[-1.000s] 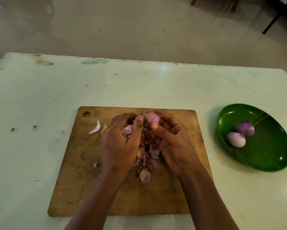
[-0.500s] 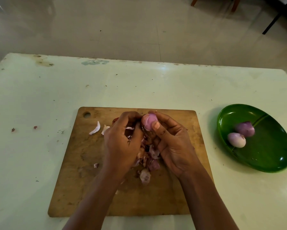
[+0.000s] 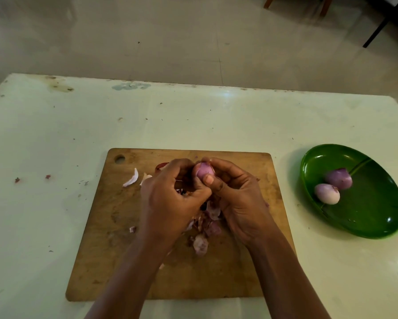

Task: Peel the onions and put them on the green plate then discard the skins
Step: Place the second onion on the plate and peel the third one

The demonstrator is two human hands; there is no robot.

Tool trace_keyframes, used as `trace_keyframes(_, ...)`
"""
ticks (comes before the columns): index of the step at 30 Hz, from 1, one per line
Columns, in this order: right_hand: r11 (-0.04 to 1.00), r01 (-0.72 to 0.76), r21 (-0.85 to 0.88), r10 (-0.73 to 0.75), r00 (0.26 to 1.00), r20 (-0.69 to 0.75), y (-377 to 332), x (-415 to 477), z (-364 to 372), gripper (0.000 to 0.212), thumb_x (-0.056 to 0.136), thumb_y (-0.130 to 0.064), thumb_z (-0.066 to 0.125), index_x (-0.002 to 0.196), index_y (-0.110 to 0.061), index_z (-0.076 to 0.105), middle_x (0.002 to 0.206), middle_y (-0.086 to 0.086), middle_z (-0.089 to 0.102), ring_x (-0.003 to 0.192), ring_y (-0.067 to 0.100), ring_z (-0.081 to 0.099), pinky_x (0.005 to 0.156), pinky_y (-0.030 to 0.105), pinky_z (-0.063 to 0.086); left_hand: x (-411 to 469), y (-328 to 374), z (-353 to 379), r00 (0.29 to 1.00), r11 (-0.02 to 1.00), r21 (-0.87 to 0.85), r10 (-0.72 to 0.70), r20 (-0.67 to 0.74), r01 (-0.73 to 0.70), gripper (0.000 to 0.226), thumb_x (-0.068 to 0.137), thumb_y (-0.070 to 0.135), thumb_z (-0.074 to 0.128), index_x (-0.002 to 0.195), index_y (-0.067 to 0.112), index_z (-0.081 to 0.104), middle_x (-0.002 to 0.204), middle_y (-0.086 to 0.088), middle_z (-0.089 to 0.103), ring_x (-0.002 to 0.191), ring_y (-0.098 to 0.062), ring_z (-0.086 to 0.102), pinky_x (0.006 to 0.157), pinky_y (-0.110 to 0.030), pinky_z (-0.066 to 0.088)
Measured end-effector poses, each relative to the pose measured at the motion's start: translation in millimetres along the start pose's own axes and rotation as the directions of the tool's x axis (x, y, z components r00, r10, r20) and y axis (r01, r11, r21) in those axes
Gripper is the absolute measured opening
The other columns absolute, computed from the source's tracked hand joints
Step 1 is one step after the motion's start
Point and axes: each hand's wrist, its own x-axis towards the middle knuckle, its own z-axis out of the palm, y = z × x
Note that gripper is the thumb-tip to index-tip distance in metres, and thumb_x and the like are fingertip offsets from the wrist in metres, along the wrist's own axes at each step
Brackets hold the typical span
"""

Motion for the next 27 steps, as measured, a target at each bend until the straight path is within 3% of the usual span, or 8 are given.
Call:
trace_keyframes(3, 1.0, 0.0, -0.026, 0.0, 1.0, 0.0, 0.4, 0.5, -2.0, 0.044, 0.068, -0.006, 0.073, 0.112, 0.0, 0.066, 0.104, 0.015, 0.072, 0.1, 0.029, 0.068, 0.083, 0.036, 0.057, -1.5, -2.2, 0.4, 1.0, 0.996, 0.085, 0.03, 0.0, -0.03, 0.038, 0.078, 0.04, 0.053, 0.101, 0.014, 0.068, 0.08, 0.019, 0.061, 0.07, -0.002, 0.063, 0.066, -0.012, 0.052)
trace_keyframes(6, 1.0, 0.002, -0.029, -0.002, 1.0, 0.008, 0.5, -0.1, -3.0, 0.044, 0.07, -0.002, 0.07, 0.114, 0.003, 0.064, 0.106, 0.017, 0.071, 0.1, 0.029, 0.067, 0.085, 0.036, 0.057, -2.0, -2.0, 0.2, 1.0, 0.995, 0.101, 0.027, 0.012, -0.028, 0.041, 0.079, 0.039, 0.052, 0.104, 0.011, 0.068, 0.082, 0.015, 0.061, 0.068, 0.0, 0.061, 0.069, -0.006, 0.048)
trace_keyframes(10, 0.999, -0.016, -0.049, 0.016, 1.0, 0.006, -0.7, -0.3, -3.9, 0.042, 0.071, -0.002, 0.069, 0.113, 0.001, 0.065, 0.107, 0.017, 0.071, 0.102, 0.03, 0.067, 0.084, 0.035, 0.057, -3.5, -1.6, 1.2, 0.998, 0.991, 0.13, 0.018, 0.057, -0.026, 0.04, 0.081, 0.038, 0.055, 0.107, 0.01, 0.067, 0.085, 0.006, 0.069, 0.07, -0.005, 0.063, 0.061, -0.012, 0.052)
trace_keyframes(13, 0.996, -0.043, -0.079, 0.043, 0.999, -0.002, -0.8, -1.2, -4.0, 0.04, 0.073, -0.006, 0.069, 0.113, -0.002, 0.066, 0.108, 0.015, 0.071, 0.104, 0.03, 0.067, 0.083, 0.035, 0.058, -5.4, -6.1, 1.4, 0.996, 0.968, 0.246, 0.033, 0.084, -0.053, 0.028, 0.08, 0.005, 0.069, 0.108, 0.004, 0.067, 0.079, -0.004, 0.071, 0.064, -0.009, 0.06, 0.057, -0.01, 0.044)
trace_keyframes(15, 0.994, -0.047, -0.098, 0.047, 0.999, -0.006, -0.7, -2.2, -3.1, 0.041, 0.073, -0.009, 0.069, 0.113, -0.003, 0.066, 0.109, 0.014, 0.071, 0.105, 0.029, 0.067, 0.084, 0.035, 0.058, -5.4, -9.2, 1.4, 0.997, 0.959, 0.278, 0.031, 0.069, -0.049, 0.027, 0.08, -0.002, 0.067, 0.107, 0.002, 0.067, 0.074, -0.005, 0.07, 0.058, -0.009, 0.058, 0.054, -0.01, 0.042)
trace_keyframes(18, 0.994, -0.038, -0.104, 0.035, 0.999, -0.026, 0.2, -1.9, -2.2, 0.04, 0.075, -0.011, 0.069, 0.114, -0.004, 0.066, 0.11, 0.013, 0.071, 0.106, 0.028, 0.067, 0.087, 0.038, 0.056, -3.3, -4.3, 1.6, 1.0, 0.984, 0.175, -0.01, 0.006, 0.009, 0.032, 0.089, 0.024, 0.049, 0.108, 0.007, 0.067, 0.076, 0.002, 0.069, 0.059, -0.006, 0.061, 0.051, -0.018, 0.05)
trace_keyframes(21, 0.994, -0.021, -0.108, 0.017, 0.999, -0.039, 1.1, -1.5, -2.8, 0.04, 0.079, -0.013, 0.067, 0.117, -0.004, 0.064, 0.113, 0.013, 0.07, 0.109, 0.029, 0.065, 0.092, 0.045, 0.053, -3.0, 0.3, 3.2, 1.0, 0.999, 0.049, -0.024, 0.011, 0.024, 0.042, 0.09, 0.044, 0.04, 0.111, 0.014, 0.06, 0.082, 0.012, 0.065, 0.07, 0.0, 0.064, 0.055, -0.016, 0.053)
trace_keyframes(27, 0.992, -0.012, -0.127, 0.007, 0.999, -0.046, 2.1, -1.7, 0.1, 0.038, 0.081, -0.018, 0.065, 0.117, -0.006, 0.066, 0.111, 0.01, 0.071, 0.108, 0.024, 0.066, 0.09, 0.039, 0.054, -3.3, -6.3, 3.9, 0.994, 0.986, 0.136, 0.091, 0.064, -0.099, 0.036, 0.094, 0.041, 0.037, 0.099, 0.009, 0.05, 0.066, 0.004, 0.059, 0.052, -0.009, 0.059, 0.04, -0.035, 0.049)
